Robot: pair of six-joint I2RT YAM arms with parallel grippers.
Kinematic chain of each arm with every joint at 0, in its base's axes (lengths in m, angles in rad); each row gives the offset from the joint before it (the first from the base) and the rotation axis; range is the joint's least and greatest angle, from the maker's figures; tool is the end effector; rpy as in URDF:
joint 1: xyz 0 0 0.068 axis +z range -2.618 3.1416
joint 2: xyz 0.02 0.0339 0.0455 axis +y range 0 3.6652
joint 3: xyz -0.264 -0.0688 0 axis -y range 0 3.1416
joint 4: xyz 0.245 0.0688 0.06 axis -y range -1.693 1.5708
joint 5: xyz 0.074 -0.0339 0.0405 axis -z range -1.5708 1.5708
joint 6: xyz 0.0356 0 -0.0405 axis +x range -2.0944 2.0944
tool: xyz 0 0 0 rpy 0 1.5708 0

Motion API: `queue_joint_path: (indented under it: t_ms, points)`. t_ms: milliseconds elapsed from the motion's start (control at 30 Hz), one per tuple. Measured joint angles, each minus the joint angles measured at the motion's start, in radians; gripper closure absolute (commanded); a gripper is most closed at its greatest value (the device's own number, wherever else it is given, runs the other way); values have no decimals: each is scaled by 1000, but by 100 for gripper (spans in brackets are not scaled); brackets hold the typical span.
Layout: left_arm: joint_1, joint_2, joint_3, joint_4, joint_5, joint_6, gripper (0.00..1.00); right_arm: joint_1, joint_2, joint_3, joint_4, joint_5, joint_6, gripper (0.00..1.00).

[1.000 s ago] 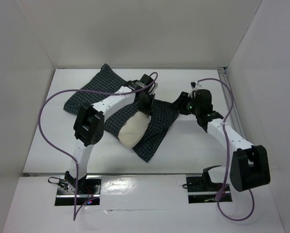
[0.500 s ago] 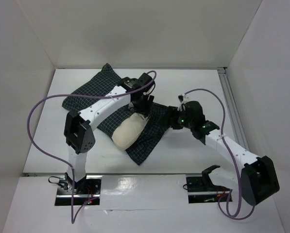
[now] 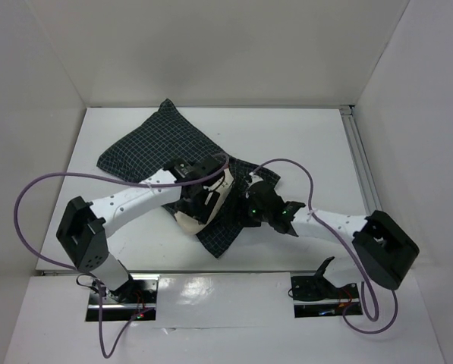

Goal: Put the pillow into the pillowcase

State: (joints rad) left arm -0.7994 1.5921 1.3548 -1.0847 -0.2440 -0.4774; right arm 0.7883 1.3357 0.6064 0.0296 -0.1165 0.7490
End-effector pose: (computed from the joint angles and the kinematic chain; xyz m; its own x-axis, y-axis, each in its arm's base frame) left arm 0.2185 -0.2124 0.2730 -0.9007 0.2867 -0.3263 0.2706 0.9580 0.0948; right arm 0.1838 0.1907 0.1813 -0.8548 0.0994 -0.5093 -0.2526 0.7776 0.5757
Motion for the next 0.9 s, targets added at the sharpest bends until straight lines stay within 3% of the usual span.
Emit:
queue_joint_path:
  t_ms: [167,233,300,333,400,433,667,833,900]
  points:
    - [-64,0,-92,61,1,1,7,4,50,2,15,29,27,24]
    - [-81,10,-112,91,-10,-1,10,4,43,2,23,39,32,24]
    - [-80,35,-121,120,-37,-4,22,4,24,2,21,55,39,24]
    - [-74,51,-121,134,-48,-7,50,4,10,2,19,64,39,24]
    - [-52,84,-121,158,-59,-17,87,4,-33,1,10,86,41,25]
    - [-34,102,-117,166,-58,-14,100,4,-61,-2,4,99,43,27]
    - [28,195,76,164,31,-2,100,-21,-224,-12,-42,171,43,31]
    - [79,245,259,191,138,-6,100,-41,-189,9,-51,214,32,31]
    - [98,268,304,201,163,-9,100,-44,-140,42,-48,245,23,37]
